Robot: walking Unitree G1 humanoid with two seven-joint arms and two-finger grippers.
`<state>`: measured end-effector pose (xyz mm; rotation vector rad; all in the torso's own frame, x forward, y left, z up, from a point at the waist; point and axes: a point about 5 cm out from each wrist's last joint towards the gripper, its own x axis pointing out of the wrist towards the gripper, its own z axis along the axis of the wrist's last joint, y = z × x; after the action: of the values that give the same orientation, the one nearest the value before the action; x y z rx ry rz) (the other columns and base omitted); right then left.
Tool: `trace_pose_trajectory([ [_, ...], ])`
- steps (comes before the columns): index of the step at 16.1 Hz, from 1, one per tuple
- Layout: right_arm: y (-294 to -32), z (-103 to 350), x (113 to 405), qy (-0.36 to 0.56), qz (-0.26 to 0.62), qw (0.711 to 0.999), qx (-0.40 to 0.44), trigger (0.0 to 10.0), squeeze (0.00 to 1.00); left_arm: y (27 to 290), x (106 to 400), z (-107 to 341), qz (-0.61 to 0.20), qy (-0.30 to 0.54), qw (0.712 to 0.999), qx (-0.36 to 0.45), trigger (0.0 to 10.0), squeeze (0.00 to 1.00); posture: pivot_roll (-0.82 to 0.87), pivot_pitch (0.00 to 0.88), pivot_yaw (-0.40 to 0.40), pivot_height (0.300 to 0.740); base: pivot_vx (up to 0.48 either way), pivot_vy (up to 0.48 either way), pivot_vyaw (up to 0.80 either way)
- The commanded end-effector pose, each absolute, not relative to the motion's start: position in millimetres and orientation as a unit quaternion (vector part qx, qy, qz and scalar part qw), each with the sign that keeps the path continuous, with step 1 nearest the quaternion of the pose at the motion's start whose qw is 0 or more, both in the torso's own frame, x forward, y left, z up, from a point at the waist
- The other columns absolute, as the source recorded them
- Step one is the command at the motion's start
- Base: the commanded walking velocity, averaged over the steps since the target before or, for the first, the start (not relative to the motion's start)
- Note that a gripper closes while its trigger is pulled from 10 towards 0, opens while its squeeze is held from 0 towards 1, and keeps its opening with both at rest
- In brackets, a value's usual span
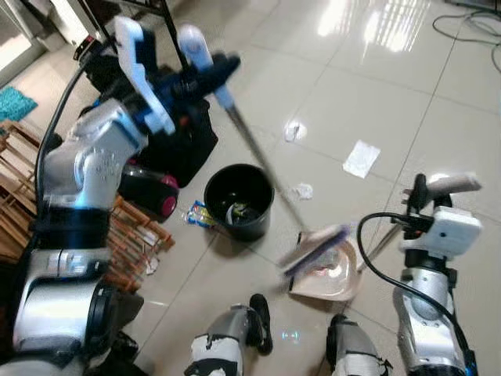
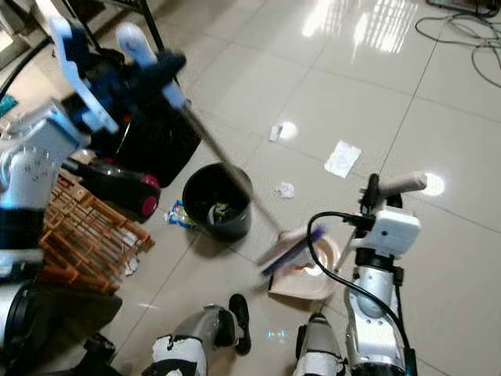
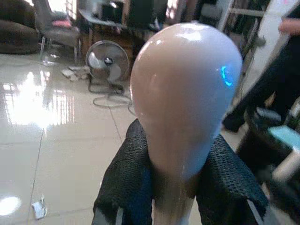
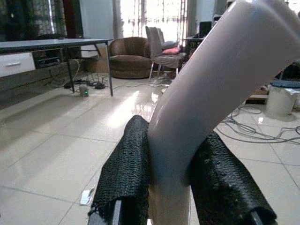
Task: Sweep floor
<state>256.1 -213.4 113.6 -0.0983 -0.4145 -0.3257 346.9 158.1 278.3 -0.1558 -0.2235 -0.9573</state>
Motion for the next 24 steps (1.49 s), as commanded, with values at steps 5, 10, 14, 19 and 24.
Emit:
trace_pose_trajectory([
  [5, -225.4, 137.5, 240.9, -0.237, -0.184, 0.953, -0.046, 10.0, 0.00, 155.3, 322.9, 239.9, -0.460, -0.074, 0.885, -0.019, 10.0, 0.00, 0.01, 0.165, 0.160, 0.740, 0.000, 0.000, 0.00],
  [10, -231.9, 164.6, 224.6, -0.263, -0.188, 0.945, -0.046, 10.0, 0.00, 170.1, 303.9, 209.9, -0.414, -0.052, 0.908, 0.048, 10.0, 0.00, -0.01, 0.135, 0.139, 0.740, 0.000, 0.000, 0.00],
  [14, -226.0, 177.4, 221.9, -0.263, -0.174, 0.948, -0.036, 10.0, 0.00, 187.5, 295.8, 192.5, -0.380, -0.022, 0.920, 0.088, 10.0, 0.00, -0.02, 0.131, 0.146, 0.740, 0.000, 0.000, 0.00],
  [19, -226.7, 189.1, 223.5, -0.246, -0.175, 0.953, 0.000, 10.0, 0.00, 209.8, 279.7, 146.6, -0.309, 0.074, 0.943, 0.096, 10.0, 0.00, -0.01, 0.134, 0.150, 0.740, 0.000, 0.000, 0.00],
  [24, -236.8, 206.6, 218.3, -0.234, -0.178, 0.956, 0.009, 10.0, 0.00, 236.7, 262.8, 99.3, -0.145, 0.140, 0.974, 0.103, 10.0, 0.00, -0.04, 0.142, 0.141, 0.740, 0.000, 0.000, 0.00],
])
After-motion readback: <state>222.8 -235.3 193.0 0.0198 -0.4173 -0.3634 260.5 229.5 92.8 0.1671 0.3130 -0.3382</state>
